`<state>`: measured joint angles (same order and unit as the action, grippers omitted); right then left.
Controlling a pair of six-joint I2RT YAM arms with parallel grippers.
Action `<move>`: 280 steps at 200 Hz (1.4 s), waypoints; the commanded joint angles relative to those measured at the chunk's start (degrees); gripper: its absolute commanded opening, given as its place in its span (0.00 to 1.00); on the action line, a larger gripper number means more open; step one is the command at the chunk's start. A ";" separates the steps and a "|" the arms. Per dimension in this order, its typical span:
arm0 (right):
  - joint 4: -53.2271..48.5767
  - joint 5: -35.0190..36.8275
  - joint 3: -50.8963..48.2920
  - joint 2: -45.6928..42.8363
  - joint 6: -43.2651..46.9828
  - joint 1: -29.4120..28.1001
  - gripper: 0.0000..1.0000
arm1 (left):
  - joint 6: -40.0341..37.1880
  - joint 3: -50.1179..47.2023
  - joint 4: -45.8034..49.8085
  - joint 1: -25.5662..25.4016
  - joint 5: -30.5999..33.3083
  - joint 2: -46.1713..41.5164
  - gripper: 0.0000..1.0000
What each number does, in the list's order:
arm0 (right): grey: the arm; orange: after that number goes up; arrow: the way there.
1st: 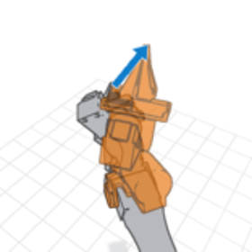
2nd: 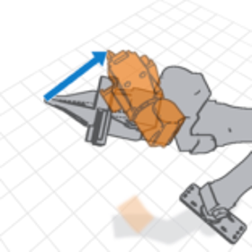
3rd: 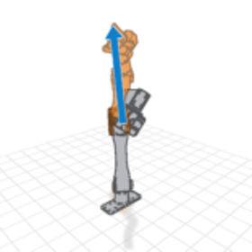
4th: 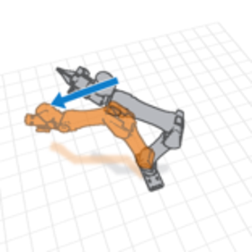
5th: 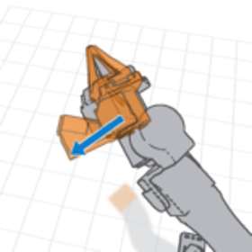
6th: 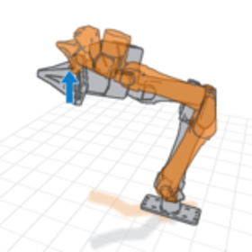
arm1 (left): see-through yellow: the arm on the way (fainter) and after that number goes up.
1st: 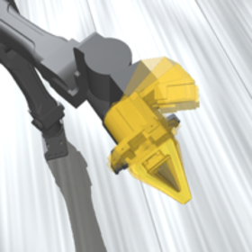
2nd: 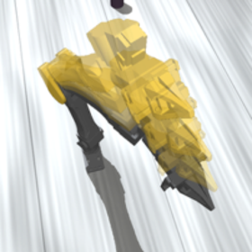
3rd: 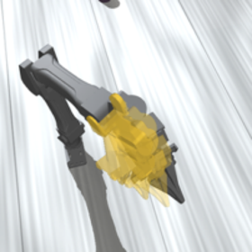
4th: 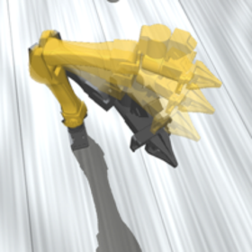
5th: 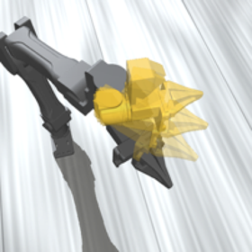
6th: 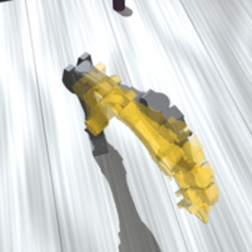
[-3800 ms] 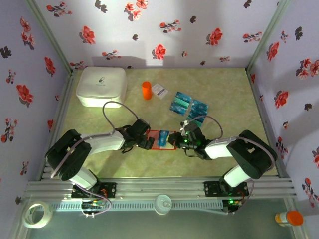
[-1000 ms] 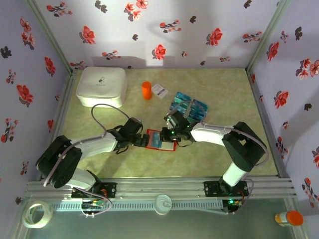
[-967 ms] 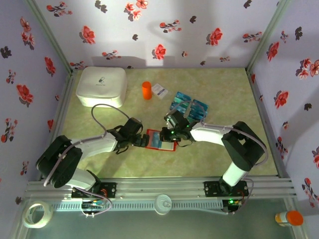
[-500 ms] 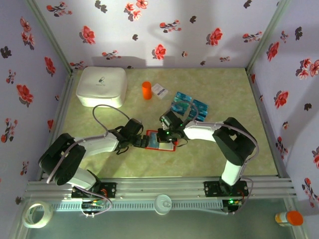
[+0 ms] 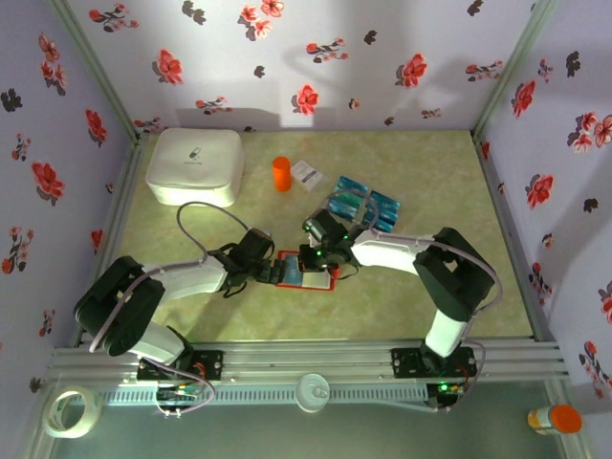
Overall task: Put the credit cards into the card holder
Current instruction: Insert the credit card into the card slot.
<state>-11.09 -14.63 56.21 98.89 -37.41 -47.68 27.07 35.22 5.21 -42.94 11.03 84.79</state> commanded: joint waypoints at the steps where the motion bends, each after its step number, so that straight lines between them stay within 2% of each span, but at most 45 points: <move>1: -2.40 2.67 0.07 -1.40 0.94 -0.30 0.02 | -0.11 -1.95 -1.25 0.56 -1.09 1.15 1.00; 192: 0.37 -0.04 2.28 7.52 -0.17 -0.64 0.00 | 0.09 -2.52 -1.79 0.57 -1.27 0.50 1.00; 252: -1.35 0.70 2.67 3.77 0.16 -0.48 0.00 | 1.26 -1.37 0.44 1.43 -1.36 -3.21 1.00; 280: -2.93 1.23 3.25 1.08 0.69 -0.07 0.05 | 2.80 -0.99 1.95 3.07 -1.36 -6.17 1.00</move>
<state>-11.55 -14.79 57.84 103.31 -37.43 -47.77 27.77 34.33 5.23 -41.47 10.09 81.87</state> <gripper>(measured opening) 0.058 0.998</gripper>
